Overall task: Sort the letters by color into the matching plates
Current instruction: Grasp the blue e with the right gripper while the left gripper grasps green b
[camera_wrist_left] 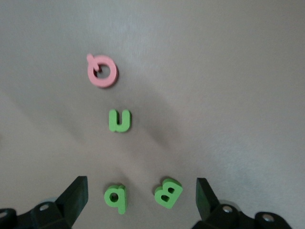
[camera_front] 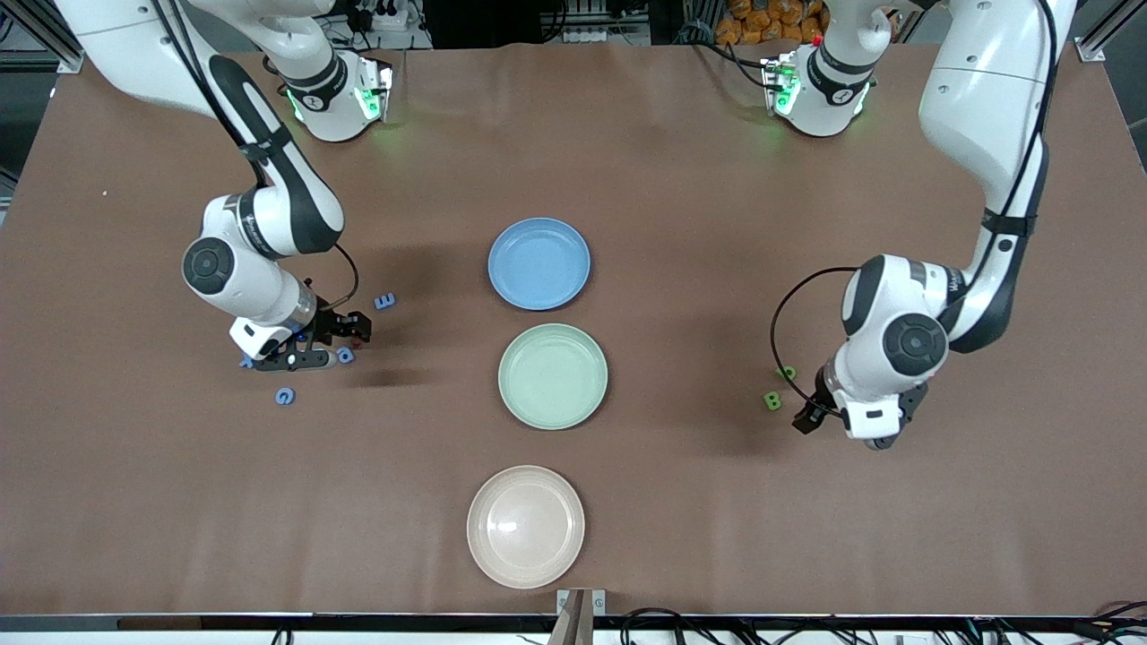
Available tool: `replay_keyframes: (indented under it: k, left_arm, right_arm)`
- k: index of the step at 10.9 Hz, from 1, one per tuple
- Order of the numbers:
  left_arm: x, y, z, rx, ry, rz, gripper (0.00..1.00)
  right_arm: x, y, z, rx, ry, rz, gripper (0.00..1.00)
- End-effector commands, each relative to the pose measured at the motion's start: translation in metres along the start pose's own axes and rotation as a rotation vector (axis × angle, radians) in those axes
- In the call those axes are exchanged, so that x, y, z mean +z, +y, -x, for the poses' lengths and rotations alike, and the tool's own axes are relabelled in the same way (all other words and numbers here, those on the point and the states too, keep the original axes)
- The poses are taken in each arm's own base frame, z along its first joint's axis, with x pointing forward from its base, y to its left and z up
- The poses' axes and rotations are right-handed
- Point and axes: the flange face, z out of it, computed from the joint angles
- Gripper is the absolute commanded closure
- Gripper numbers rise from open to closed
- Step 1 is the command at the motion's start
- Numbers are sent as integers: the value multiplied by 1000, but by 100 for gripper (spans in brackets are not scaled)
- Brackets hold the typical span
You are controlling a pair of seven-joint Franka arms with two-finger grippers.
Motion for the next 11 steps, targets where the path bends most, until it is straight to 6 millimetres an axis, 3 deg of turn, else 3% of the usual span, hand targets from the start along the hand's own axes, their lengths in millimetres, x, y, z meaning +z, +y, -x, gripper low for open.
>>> replay_keyframes:
  k: [1, 4, 6, 11]
  left_arm:
    - [5, -44, 31, -15, 34, 37, 0]
    - [27, -47, 41, -69, 12, 3, 0]
    - [42, -45, 48, -93, -1, -11, 0]
    - [76, -42, 45, -104, -17, -33, 0]
  right_arm:
    - [16, 2, 0, -22, 11, 18, 28]
    - [23, 21, -1, -74, 8, 86, 30]
    - [31, 22, -2, -81, 21, 85, 30]
    - [41, 20, -4, -89, 34, 80, 35]
